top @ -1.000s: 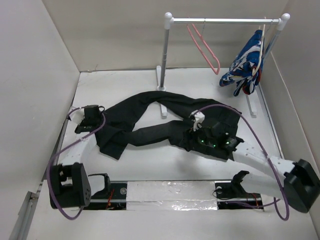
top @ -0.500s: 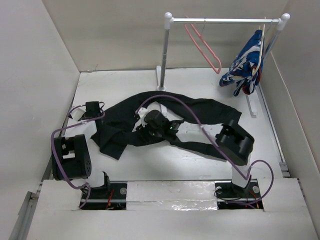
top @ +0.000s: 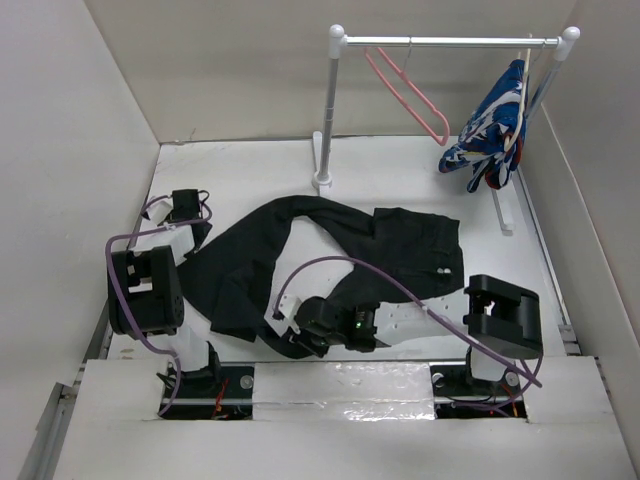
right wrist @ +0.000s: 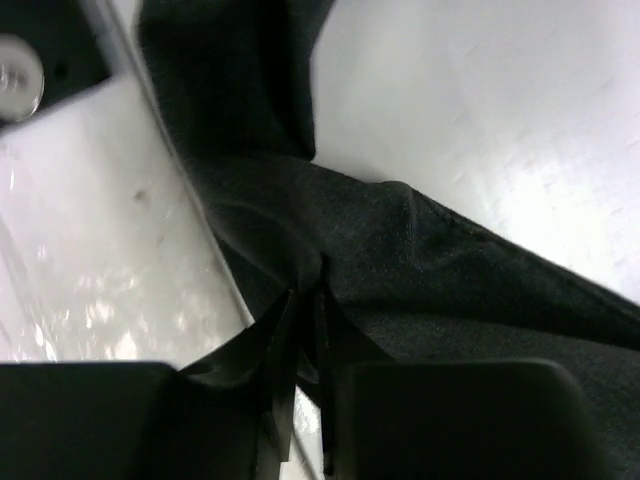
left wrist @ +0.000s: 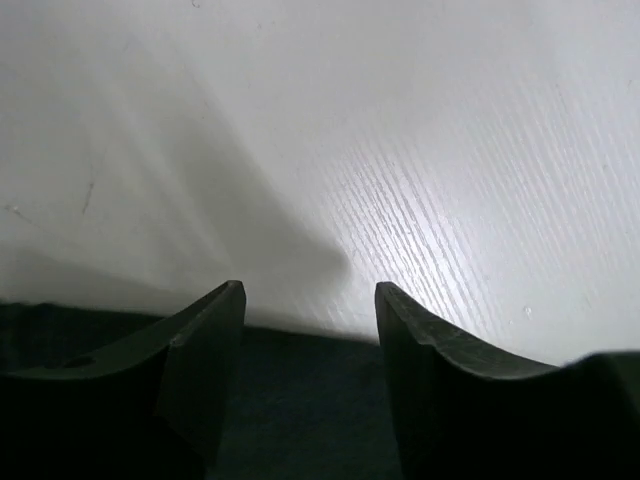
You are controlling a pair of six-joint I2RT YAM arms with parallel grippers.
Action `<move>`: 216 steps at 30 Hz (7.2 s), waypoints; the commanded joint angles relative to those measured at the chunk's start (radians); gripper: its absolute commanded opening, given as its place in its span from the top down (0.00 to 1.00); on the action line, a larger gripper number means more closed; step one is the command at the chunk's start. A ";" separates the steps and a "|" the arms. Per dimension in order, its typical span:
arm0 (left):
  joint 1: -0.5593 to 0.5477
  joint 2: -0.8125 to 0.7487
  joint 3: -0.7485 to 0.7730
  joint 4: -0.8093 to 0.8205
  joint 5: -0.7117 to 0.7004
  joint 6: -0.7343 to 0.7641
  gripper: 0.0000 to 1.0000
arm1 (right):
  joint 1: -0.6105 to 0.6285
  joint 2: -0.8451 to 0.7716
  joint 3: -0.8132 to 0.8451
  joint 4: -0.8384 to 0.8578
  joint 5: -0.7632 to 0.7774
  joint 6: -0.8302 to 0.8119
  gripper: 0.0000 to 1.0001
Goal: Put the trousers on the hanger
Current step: Flatten out the trousers at the center of the board.
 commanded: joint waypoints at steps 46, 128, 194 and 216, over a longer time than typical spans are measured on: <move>-0.052 0.006 0.242 -0.094 -0.017 0.155 1.00 | -1.476 -0.442 -0.434 0.266 -0.071 0.334 0.03; -0.006 0.266 0.739 -0.192 0.029 0.326 0.84 | -1.772 -0.552 -0.188 0.034 -0.224 0.251 1.00; 0.058 -0.683 0.230 -0.232 0.009 0.119 1.00 | -1.770 -0.830 -0.236 -0.136 -0.164 0.194 1.00; 0.015 0.245 0.653 -0.070 0.115 0.190 0.09 | -1.706 -0.441 -0.069 0.034 -0.055 0.271 0.56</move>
